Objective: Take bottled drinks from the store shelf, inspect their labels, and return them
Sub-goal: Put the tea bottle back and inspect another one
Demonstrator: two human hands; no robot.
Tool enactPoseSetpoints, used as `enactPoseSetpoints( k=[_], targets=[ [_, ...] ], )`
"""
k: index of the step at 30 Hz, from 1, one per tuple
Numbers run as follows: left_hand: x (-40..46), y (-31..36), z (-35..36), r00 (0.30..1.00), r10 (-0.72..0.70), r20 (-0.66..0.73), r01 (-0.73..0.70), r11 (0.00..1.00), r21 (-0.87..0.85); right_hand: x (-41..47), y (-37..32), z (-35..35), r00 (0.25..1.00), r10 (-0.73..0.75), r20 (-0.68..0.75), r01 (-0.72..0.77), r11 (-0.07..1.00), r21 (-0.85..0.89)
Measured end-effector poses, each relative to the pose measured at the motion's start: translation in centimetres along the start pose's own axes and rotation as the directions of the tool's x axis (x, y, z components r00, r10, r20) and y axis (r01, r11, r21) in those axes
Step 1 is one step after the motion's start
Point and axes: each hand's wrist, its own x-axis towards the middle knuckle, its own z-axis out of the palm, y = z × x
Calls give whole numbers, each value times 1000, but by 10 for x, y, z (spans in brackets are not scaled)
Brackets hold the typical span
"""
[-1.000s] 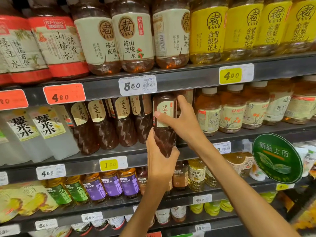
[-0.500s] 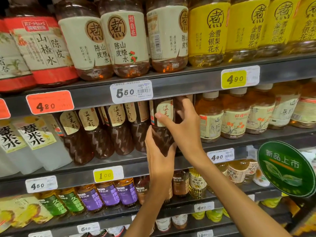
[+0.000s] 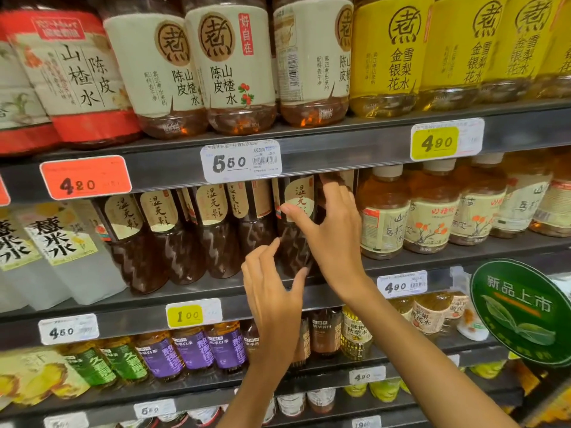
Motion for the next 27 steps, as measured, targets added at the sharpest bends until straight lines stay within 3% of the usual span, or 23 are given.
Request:
enactPoseSetpoints(
  k=[4, 8, 12, 15, 17, 20, 24, 27],
  targets=[
    [0, 4, 4, 1000, -15, -27, 17, 998, 66, 0, 0, 3, 991, -105, -80, 95, 989, -117],
    [1, 7, 6, 1000, -24, -16, 26, 993, 119, 1, 0, 6, 983, -137, -126, 100, 960, -260],
    [2, 10, 6, 998, -68, -3, 68, 988, 135, -5, 5, 0, 996, -83, -44, 77, 990, -117],
    [-2, 16, 2, 998, -52, -18, 53, 996, 66, -4, 14, -15, 983, -36, -179, 30, 999, -35],
    [-6, 24, 1, 999, 44, -6, -44, 999, 29, 7, 19, -25, 975, 54, -213, -53, 999, 13],
    [-6, 34, 5, 988, 143, 64, -143, 990, -5, 27, 21, -30, 987, 125, -101, -130, 991, -40],
    [-1, 38, 9, 981, 118, 154, -109, 992, -69, 42, 22, -27, 978, 161, 136, -137, 976, -168],
    [-5, 37, 9, 977, 88, 193, -72, 993, -91, 45, 23, -27, 970, 186, 157, -154, 969, -192]
  ],
)
